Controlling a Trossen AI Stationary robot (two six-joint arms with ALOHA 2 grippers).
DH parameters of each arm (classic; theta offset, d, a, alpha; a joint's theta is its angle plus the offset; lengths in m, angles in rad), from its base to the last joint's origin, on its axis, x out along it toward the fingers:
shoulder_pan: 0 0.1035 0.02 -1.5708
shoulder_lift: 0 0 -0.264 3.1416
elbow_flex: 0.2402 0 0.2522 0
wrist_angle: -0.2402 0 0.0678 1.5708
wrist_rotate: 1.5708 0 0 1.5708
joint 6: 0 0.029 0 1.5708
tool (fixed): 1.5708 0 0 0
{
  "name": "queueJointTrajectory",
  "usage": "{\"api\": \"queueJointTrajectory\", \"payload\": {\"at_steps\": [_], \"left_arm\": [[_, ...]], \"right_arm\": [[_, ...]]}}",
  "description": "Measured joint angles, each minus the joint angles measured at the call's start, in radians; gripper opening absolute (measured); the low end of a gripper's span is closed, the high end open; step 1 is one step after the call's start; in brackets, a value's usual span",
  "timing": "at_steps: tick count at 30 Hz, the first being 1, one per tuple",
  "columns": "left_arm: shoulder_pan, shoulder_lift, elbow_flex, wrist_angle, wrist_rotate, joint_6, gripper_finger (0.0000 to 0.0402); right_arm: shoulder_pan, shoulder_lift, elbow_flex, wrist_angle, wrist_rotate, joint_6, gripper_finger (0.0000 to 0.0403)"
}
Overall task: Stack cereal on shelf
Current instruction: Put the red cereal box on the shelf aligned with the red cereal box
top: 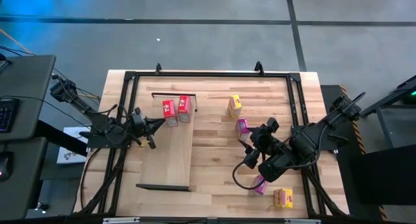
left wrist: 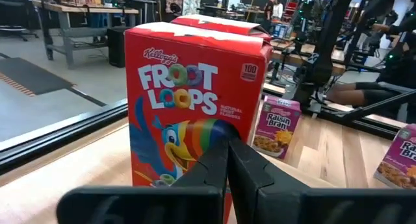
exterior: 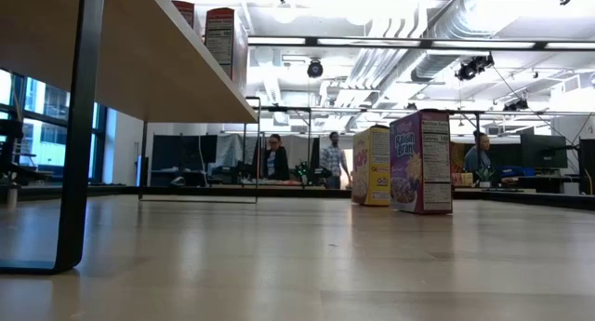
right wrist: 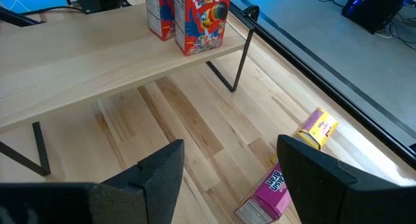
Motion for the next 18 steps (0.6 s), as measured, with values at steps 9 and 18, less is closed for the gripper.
{"api": "queueJointTrajectory", "payload": {"at_steps": [9, 18], "left_arm": [[-0.056, -0.080, 0.065, -0.070, 0.131, -0.017, 0.0000], [-0.082, -0.023, 0.072, -0.208, 0.387, -0.268, 0.0000]], "right_arm": [[0.000, 0.000, 0.000, 0.000, -0.002, 0.000, 0.0236], [0.000, 0.000, 0.000, 0.001, 0.001, 0.000, 0.0236]]}}
